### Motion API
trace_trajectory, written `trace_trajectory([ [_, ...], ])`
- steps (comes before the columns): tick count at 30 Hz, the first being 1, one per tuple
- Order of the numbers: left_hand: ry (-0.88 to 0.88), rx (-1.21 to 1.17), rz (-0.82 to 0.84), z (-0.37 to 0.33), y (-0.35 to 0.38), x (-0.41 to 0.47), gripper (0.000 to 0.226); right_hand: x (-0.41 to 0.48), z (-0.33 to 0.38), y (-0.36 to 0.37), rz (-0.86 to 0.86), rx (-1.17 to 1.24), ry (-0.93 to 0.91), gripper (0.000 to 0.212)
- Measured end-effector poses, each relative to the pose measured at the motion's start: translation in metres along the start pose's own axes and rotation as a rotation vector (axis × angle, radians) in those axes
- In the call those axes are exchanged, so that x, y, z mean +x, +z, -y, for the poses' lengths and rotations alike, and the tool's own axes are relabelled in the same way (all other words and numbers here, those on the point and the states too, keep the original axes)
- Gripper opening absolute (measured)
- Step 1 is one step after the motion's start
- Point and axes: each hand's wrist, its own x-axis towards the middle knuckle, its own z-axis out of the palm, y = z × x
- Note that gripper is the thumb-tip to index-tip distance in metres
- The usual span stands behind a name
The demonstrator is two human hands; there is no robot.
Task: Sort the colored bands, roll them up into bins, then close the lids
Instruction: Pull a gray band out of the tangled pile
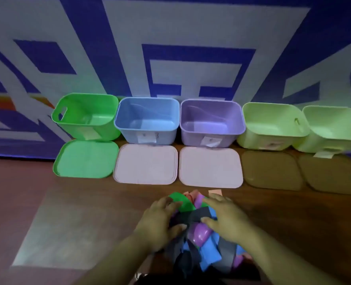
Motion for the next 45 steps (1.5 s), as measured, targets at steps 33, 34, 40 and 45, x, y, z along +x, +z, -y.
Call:
trace_trajectory([
  [33,-0.375,-0.9,-0.343,-0.022,-0.009,-0.043,0.029,-0.003,0.039,0.009,0.032,0.511,-0.145,0.036],
  [34,-0.366,-0.924,-0.369,-0.024,-0.013,-0.045,0.03,-0.003,0.047,0.01,0.092,0.609,-0.117,0.04],
  [40,-0.364,-1.053,-0.507,-0.022,-0.036,-0.063,0.021,0.004,0.077,0.024,0.223,0.808,-0.134,0.014],
  [45,-0.429,-1.183,-0.637,-0.007,-0.053,-0.081,0.017,0.003,0.097,0.034,0.254,0.857,-0.131,0.01],
])
